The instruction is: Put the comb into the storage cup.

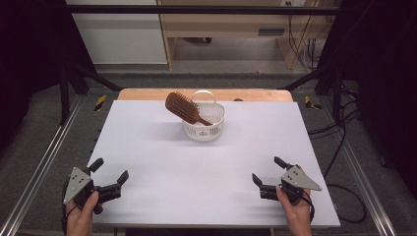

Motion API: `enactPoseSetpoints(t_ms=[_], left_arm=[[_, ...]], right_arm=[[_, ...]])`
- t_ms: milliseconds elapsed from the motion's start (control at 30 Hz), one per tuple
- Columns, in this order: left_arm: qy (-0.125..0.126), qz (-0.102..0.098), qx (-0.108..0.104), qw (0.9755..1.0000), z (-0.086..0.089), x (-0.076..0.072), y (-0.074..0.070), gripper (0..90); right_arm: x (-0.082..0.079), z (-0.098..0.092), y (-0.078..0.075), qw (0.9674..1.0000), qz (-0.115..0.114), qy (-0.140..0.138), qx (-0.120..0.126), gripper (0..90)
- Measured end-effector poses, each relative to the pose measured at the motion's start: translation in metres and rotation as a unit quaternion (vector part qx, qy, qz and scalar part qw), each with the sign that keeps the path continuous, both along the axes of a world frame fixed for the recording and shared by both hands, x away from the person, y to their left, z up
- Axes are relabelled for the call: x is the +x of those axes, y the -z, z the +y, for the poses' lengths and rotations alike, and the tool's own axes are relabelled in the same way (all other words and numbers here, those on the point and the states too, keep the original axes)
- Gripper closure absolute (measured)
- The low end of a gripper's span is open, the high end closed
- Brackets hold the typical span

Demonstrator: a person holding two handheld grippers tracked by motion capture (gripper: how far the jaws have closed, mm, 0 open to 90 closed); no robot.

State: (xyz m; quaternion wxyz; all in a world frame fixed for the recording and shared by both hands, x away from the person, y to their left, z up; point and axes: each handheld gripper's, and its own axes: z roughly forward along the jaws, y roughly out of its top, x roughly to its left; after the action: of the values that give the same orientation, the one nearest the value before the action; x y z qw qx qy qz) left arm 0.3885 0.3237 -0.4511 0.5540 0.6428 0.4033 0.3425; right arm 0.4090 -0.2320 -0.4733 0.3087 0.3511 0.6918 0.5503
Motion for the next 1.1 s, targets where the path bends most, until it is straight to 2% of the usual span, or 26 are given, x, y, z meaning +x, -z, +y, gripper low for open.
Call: enactPoseSetpoints(t_ms=[267, 400, 467, 633, 733, 867, 1100], left_arm=[[0.003, -0.015, -0.003, 0.9999, -0.005, -0.005, 0.001, 1.5], [0.007, -0.02, 0.003, 0.9998, -0.011, -0.008, 0.001, 1.5], [0.01, -0.021, -0.002, 0.9997, -0.015, -0.008, 0.001, 1.5], [0.016, -0.015, 0.005, 0.9997, -0.024, -0.008, 0.004, 1.5], [0.025, -0.014, 0.01, 0.9996, -0.033, -0.009, 0.005, 1.5], [0.032, -0.016, -0.006, 0.9993, -0.041, -0.007, 0.006, 2.0], [0.027, -0.028, -0.031, 0.9988, -0.049, -0.006, 0.004, 2.2]], right_arm=[[-0.002, -0.006, 0.002, 1.0, 0.003, -0.004, -0.003, 3.7], [-0.002, -0.006, 0.002, 1.0, 0.0, -0.001, -0.005, 3.5], [-0.002, -0.006, 0.003, 1.0, -0.001, -0.002, -0.006, 3.5], [-0.001, -0.006, 0.003, 1.0, -0.002, -0.002, -0.006, 3.5], [-0.001, -0.006, 0.003, 1.0, -0.003, -0.006, 0.005, 3.5], [-0.001, -0.006, 0.003, 0.9999, -0.007, -0.006, 0.004, 3.5], [0.0, -0.003, 0.003, 0.9999, -0.01, -0.013, 0.0, 3.6]])
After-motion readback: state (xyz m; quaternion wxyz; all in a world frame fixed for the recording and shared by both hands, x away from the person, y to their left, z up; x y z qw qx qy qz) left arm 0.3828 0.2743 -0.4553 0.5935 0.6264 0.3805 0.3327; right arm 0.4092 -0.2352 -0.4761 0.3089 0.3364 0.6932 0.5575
